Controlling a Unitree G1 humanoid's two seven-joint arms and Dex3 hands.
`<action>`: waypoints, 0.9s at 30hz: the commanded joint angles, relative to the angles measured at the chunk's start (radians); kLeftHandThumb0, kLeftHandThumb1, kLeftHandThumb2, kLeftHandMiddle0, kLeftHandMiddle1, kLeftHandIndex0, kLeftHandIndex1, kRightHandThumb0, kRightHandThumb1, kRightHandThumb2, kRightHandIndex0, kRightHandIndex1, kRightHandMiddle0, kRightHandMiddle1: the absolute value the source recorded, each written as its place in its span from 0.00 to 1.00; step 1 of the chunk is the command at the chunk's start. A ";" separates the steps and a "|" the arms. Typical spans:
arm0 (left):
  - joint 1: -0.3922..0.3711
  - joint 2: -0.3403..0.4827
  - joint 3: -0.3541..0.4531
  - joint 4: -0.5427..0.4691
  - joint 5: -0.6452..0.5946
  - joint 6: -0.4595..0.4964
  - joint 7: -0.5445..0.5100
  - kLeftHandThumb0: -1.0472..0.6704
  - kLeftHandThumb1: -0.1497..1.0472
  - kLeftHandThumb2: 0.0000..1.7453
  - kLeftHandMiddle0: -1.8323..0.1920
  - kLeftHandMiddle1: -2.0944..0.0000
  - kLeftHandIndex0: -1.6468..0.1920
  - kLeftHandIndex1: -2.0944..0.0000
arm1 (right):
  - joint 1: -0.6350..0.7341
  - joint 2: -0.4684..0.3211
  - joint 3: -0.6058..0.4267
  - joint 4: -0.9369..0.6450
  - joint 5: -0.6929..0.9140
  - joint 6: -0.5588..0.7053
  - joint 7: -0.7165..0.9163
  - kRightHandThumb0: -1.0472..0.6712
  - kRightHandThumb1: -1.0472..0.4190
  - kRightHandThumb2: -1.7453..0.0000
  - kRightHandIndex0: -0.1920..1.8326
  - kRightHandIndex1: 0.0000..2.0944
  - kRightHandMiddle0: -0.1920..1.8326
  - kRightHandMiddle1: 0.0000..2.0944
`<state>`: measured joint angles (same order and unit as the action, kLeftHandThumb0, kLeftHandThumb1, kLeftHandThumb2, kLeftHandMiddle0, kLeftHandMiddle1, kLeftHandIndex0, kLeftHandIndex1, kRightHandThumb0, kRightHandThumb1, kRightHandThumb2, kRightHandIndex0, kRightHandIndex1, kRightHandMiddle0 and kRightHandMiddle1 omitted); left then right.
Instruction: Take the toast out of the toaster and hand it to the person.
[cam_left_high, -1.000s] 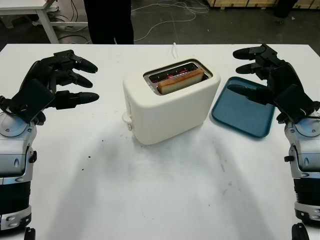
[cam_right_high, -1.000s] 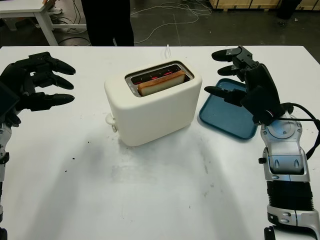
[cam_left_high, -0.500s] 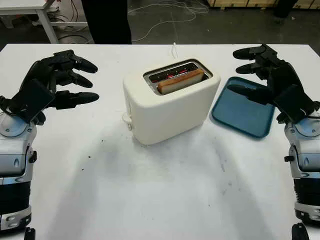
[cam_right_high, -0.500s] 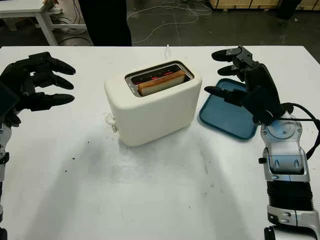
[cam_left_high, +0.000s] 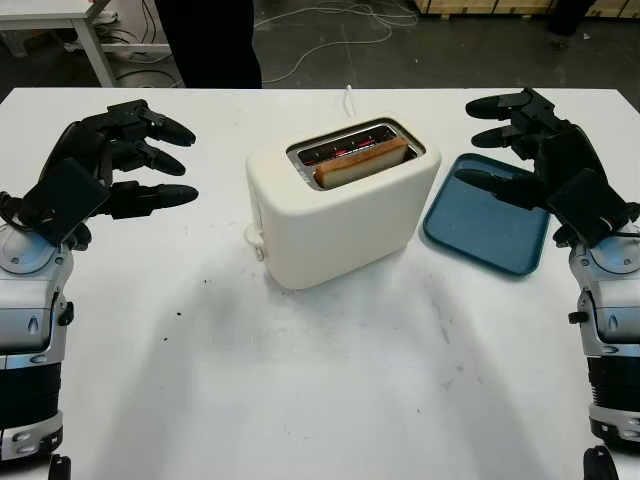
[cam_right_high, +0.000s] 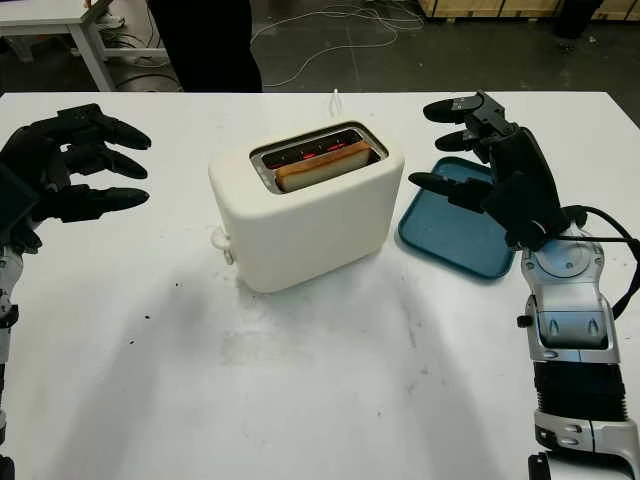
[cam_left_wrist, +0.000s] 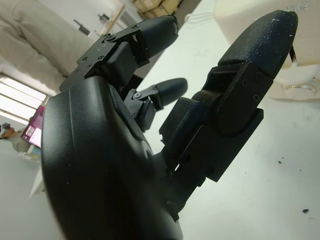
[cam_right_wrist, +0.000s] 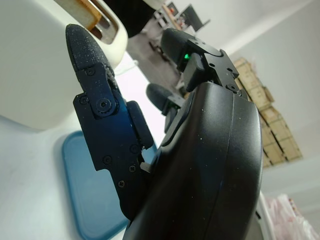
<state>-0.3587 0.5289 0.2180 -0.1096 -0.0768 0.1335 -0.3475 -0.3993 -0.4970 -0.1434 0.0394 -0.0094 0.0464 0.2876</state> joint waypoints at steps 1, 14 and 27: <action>0.007 0.001 0.003 -0.011 -0.005 -0.003 0.000 0.00 0.65 0.00 0.61 0.49 0.58 0.56 | -0.005 0.010 0.005 -0.006 0.001 -0.011 -0.002 0.20 0.17 1.00 0.14 0.58 0.17 0.42; 0.006 0.001 0.004 -0.005 -0.006 -0.010 0.000 0.00 0.65 0.00 0.62 0.48 0.58 0.55 | -0.006 0.010 0.005 -0.005 0.000 -0.011 -0.003 0.21 0.17 1.00 0.13 0.58 0.17 0.42; 0.006 0.002 0.005 -0.008 -0.008 -0.006 -0.002 0.00 0.65 0.00 0.62 0.49 0.58 0.56 | -0.005 0.010 0.003 -0.009 0.004 -0.008 0.002 0.21 0.17 1.00 0.13 0.58 0.17 0.42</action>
<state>-0.3588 0.5289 0.2181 -0.1096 -0.0770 0.1335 -0.3475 -0.3993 -0.4927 -0.1434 0.0394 -0.0095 0.0465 0.2876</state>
